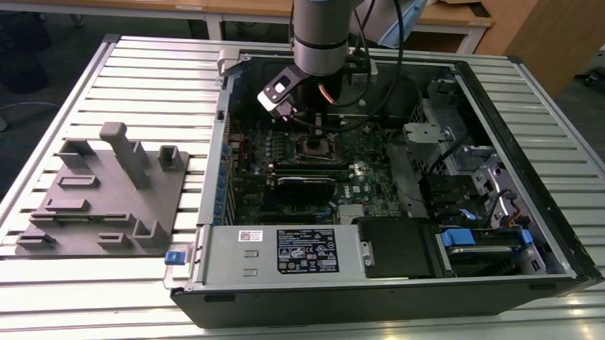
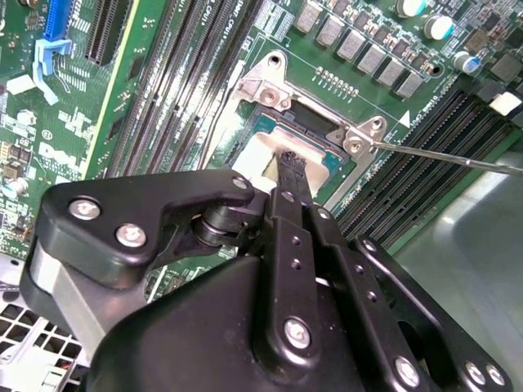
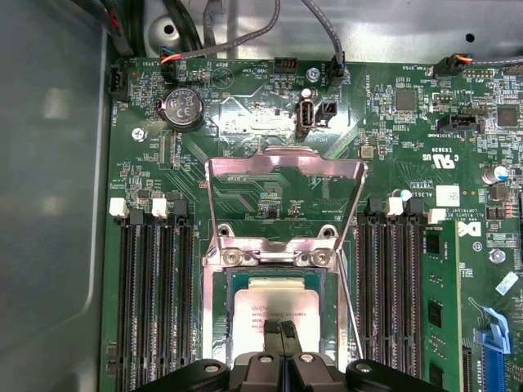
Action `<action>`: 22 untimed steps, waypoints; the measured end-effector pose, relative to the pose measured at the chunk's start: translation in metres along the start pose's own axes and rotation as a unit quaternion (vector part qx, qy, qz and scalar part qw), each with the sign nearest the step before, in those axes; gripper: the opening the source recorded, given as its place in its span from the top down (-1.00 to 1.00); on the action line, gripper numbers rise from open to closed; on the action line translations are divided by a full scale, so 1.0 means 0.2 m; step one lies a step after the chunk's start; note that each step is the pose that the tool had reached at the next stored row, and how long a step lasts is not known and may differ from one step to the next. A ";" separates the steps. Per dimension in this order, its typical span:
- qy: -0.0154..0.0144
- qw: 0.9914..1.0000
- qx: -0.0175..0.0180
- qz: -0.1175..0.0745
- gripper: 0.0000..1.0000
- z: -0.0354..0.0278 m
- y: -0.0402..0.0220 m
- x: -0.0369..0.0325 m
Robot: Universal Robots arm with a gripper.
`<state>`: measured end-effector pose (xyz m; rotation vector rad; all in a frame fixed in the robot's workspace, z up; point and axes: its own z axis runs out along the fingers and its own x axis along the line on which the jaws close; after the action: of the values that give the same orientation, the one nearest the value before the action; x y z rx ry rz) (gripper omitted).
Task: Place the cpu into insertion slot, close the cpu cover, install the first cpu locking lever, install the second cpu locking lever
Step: 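Place the cpu into insertion slot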
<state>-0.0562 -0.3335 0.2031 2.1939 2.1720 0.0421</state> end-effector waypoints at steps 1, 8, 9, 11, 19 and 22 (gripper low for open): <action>0.000 1.000 0.000 0.000 0.80 0.000 0.000 0.000; 0.000 1.000 0.003 0.000 0.80 0.001 0.000 0.000; 0.000 1.000 0.003 0.000 0.80 0.002 0.000 0.000; 0.000 1.000 0.003 0.000 0.80 0.003 0.001 0.000; 0.000 1.000 0.005 0.000 0.80 0.010 0.015 0.001; 0.000 1.000 0.006 0.000 0.80 0.011 0.015 0.000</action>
<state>-0.0530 -0.3335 0.2011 2.1993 2.1779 0.0299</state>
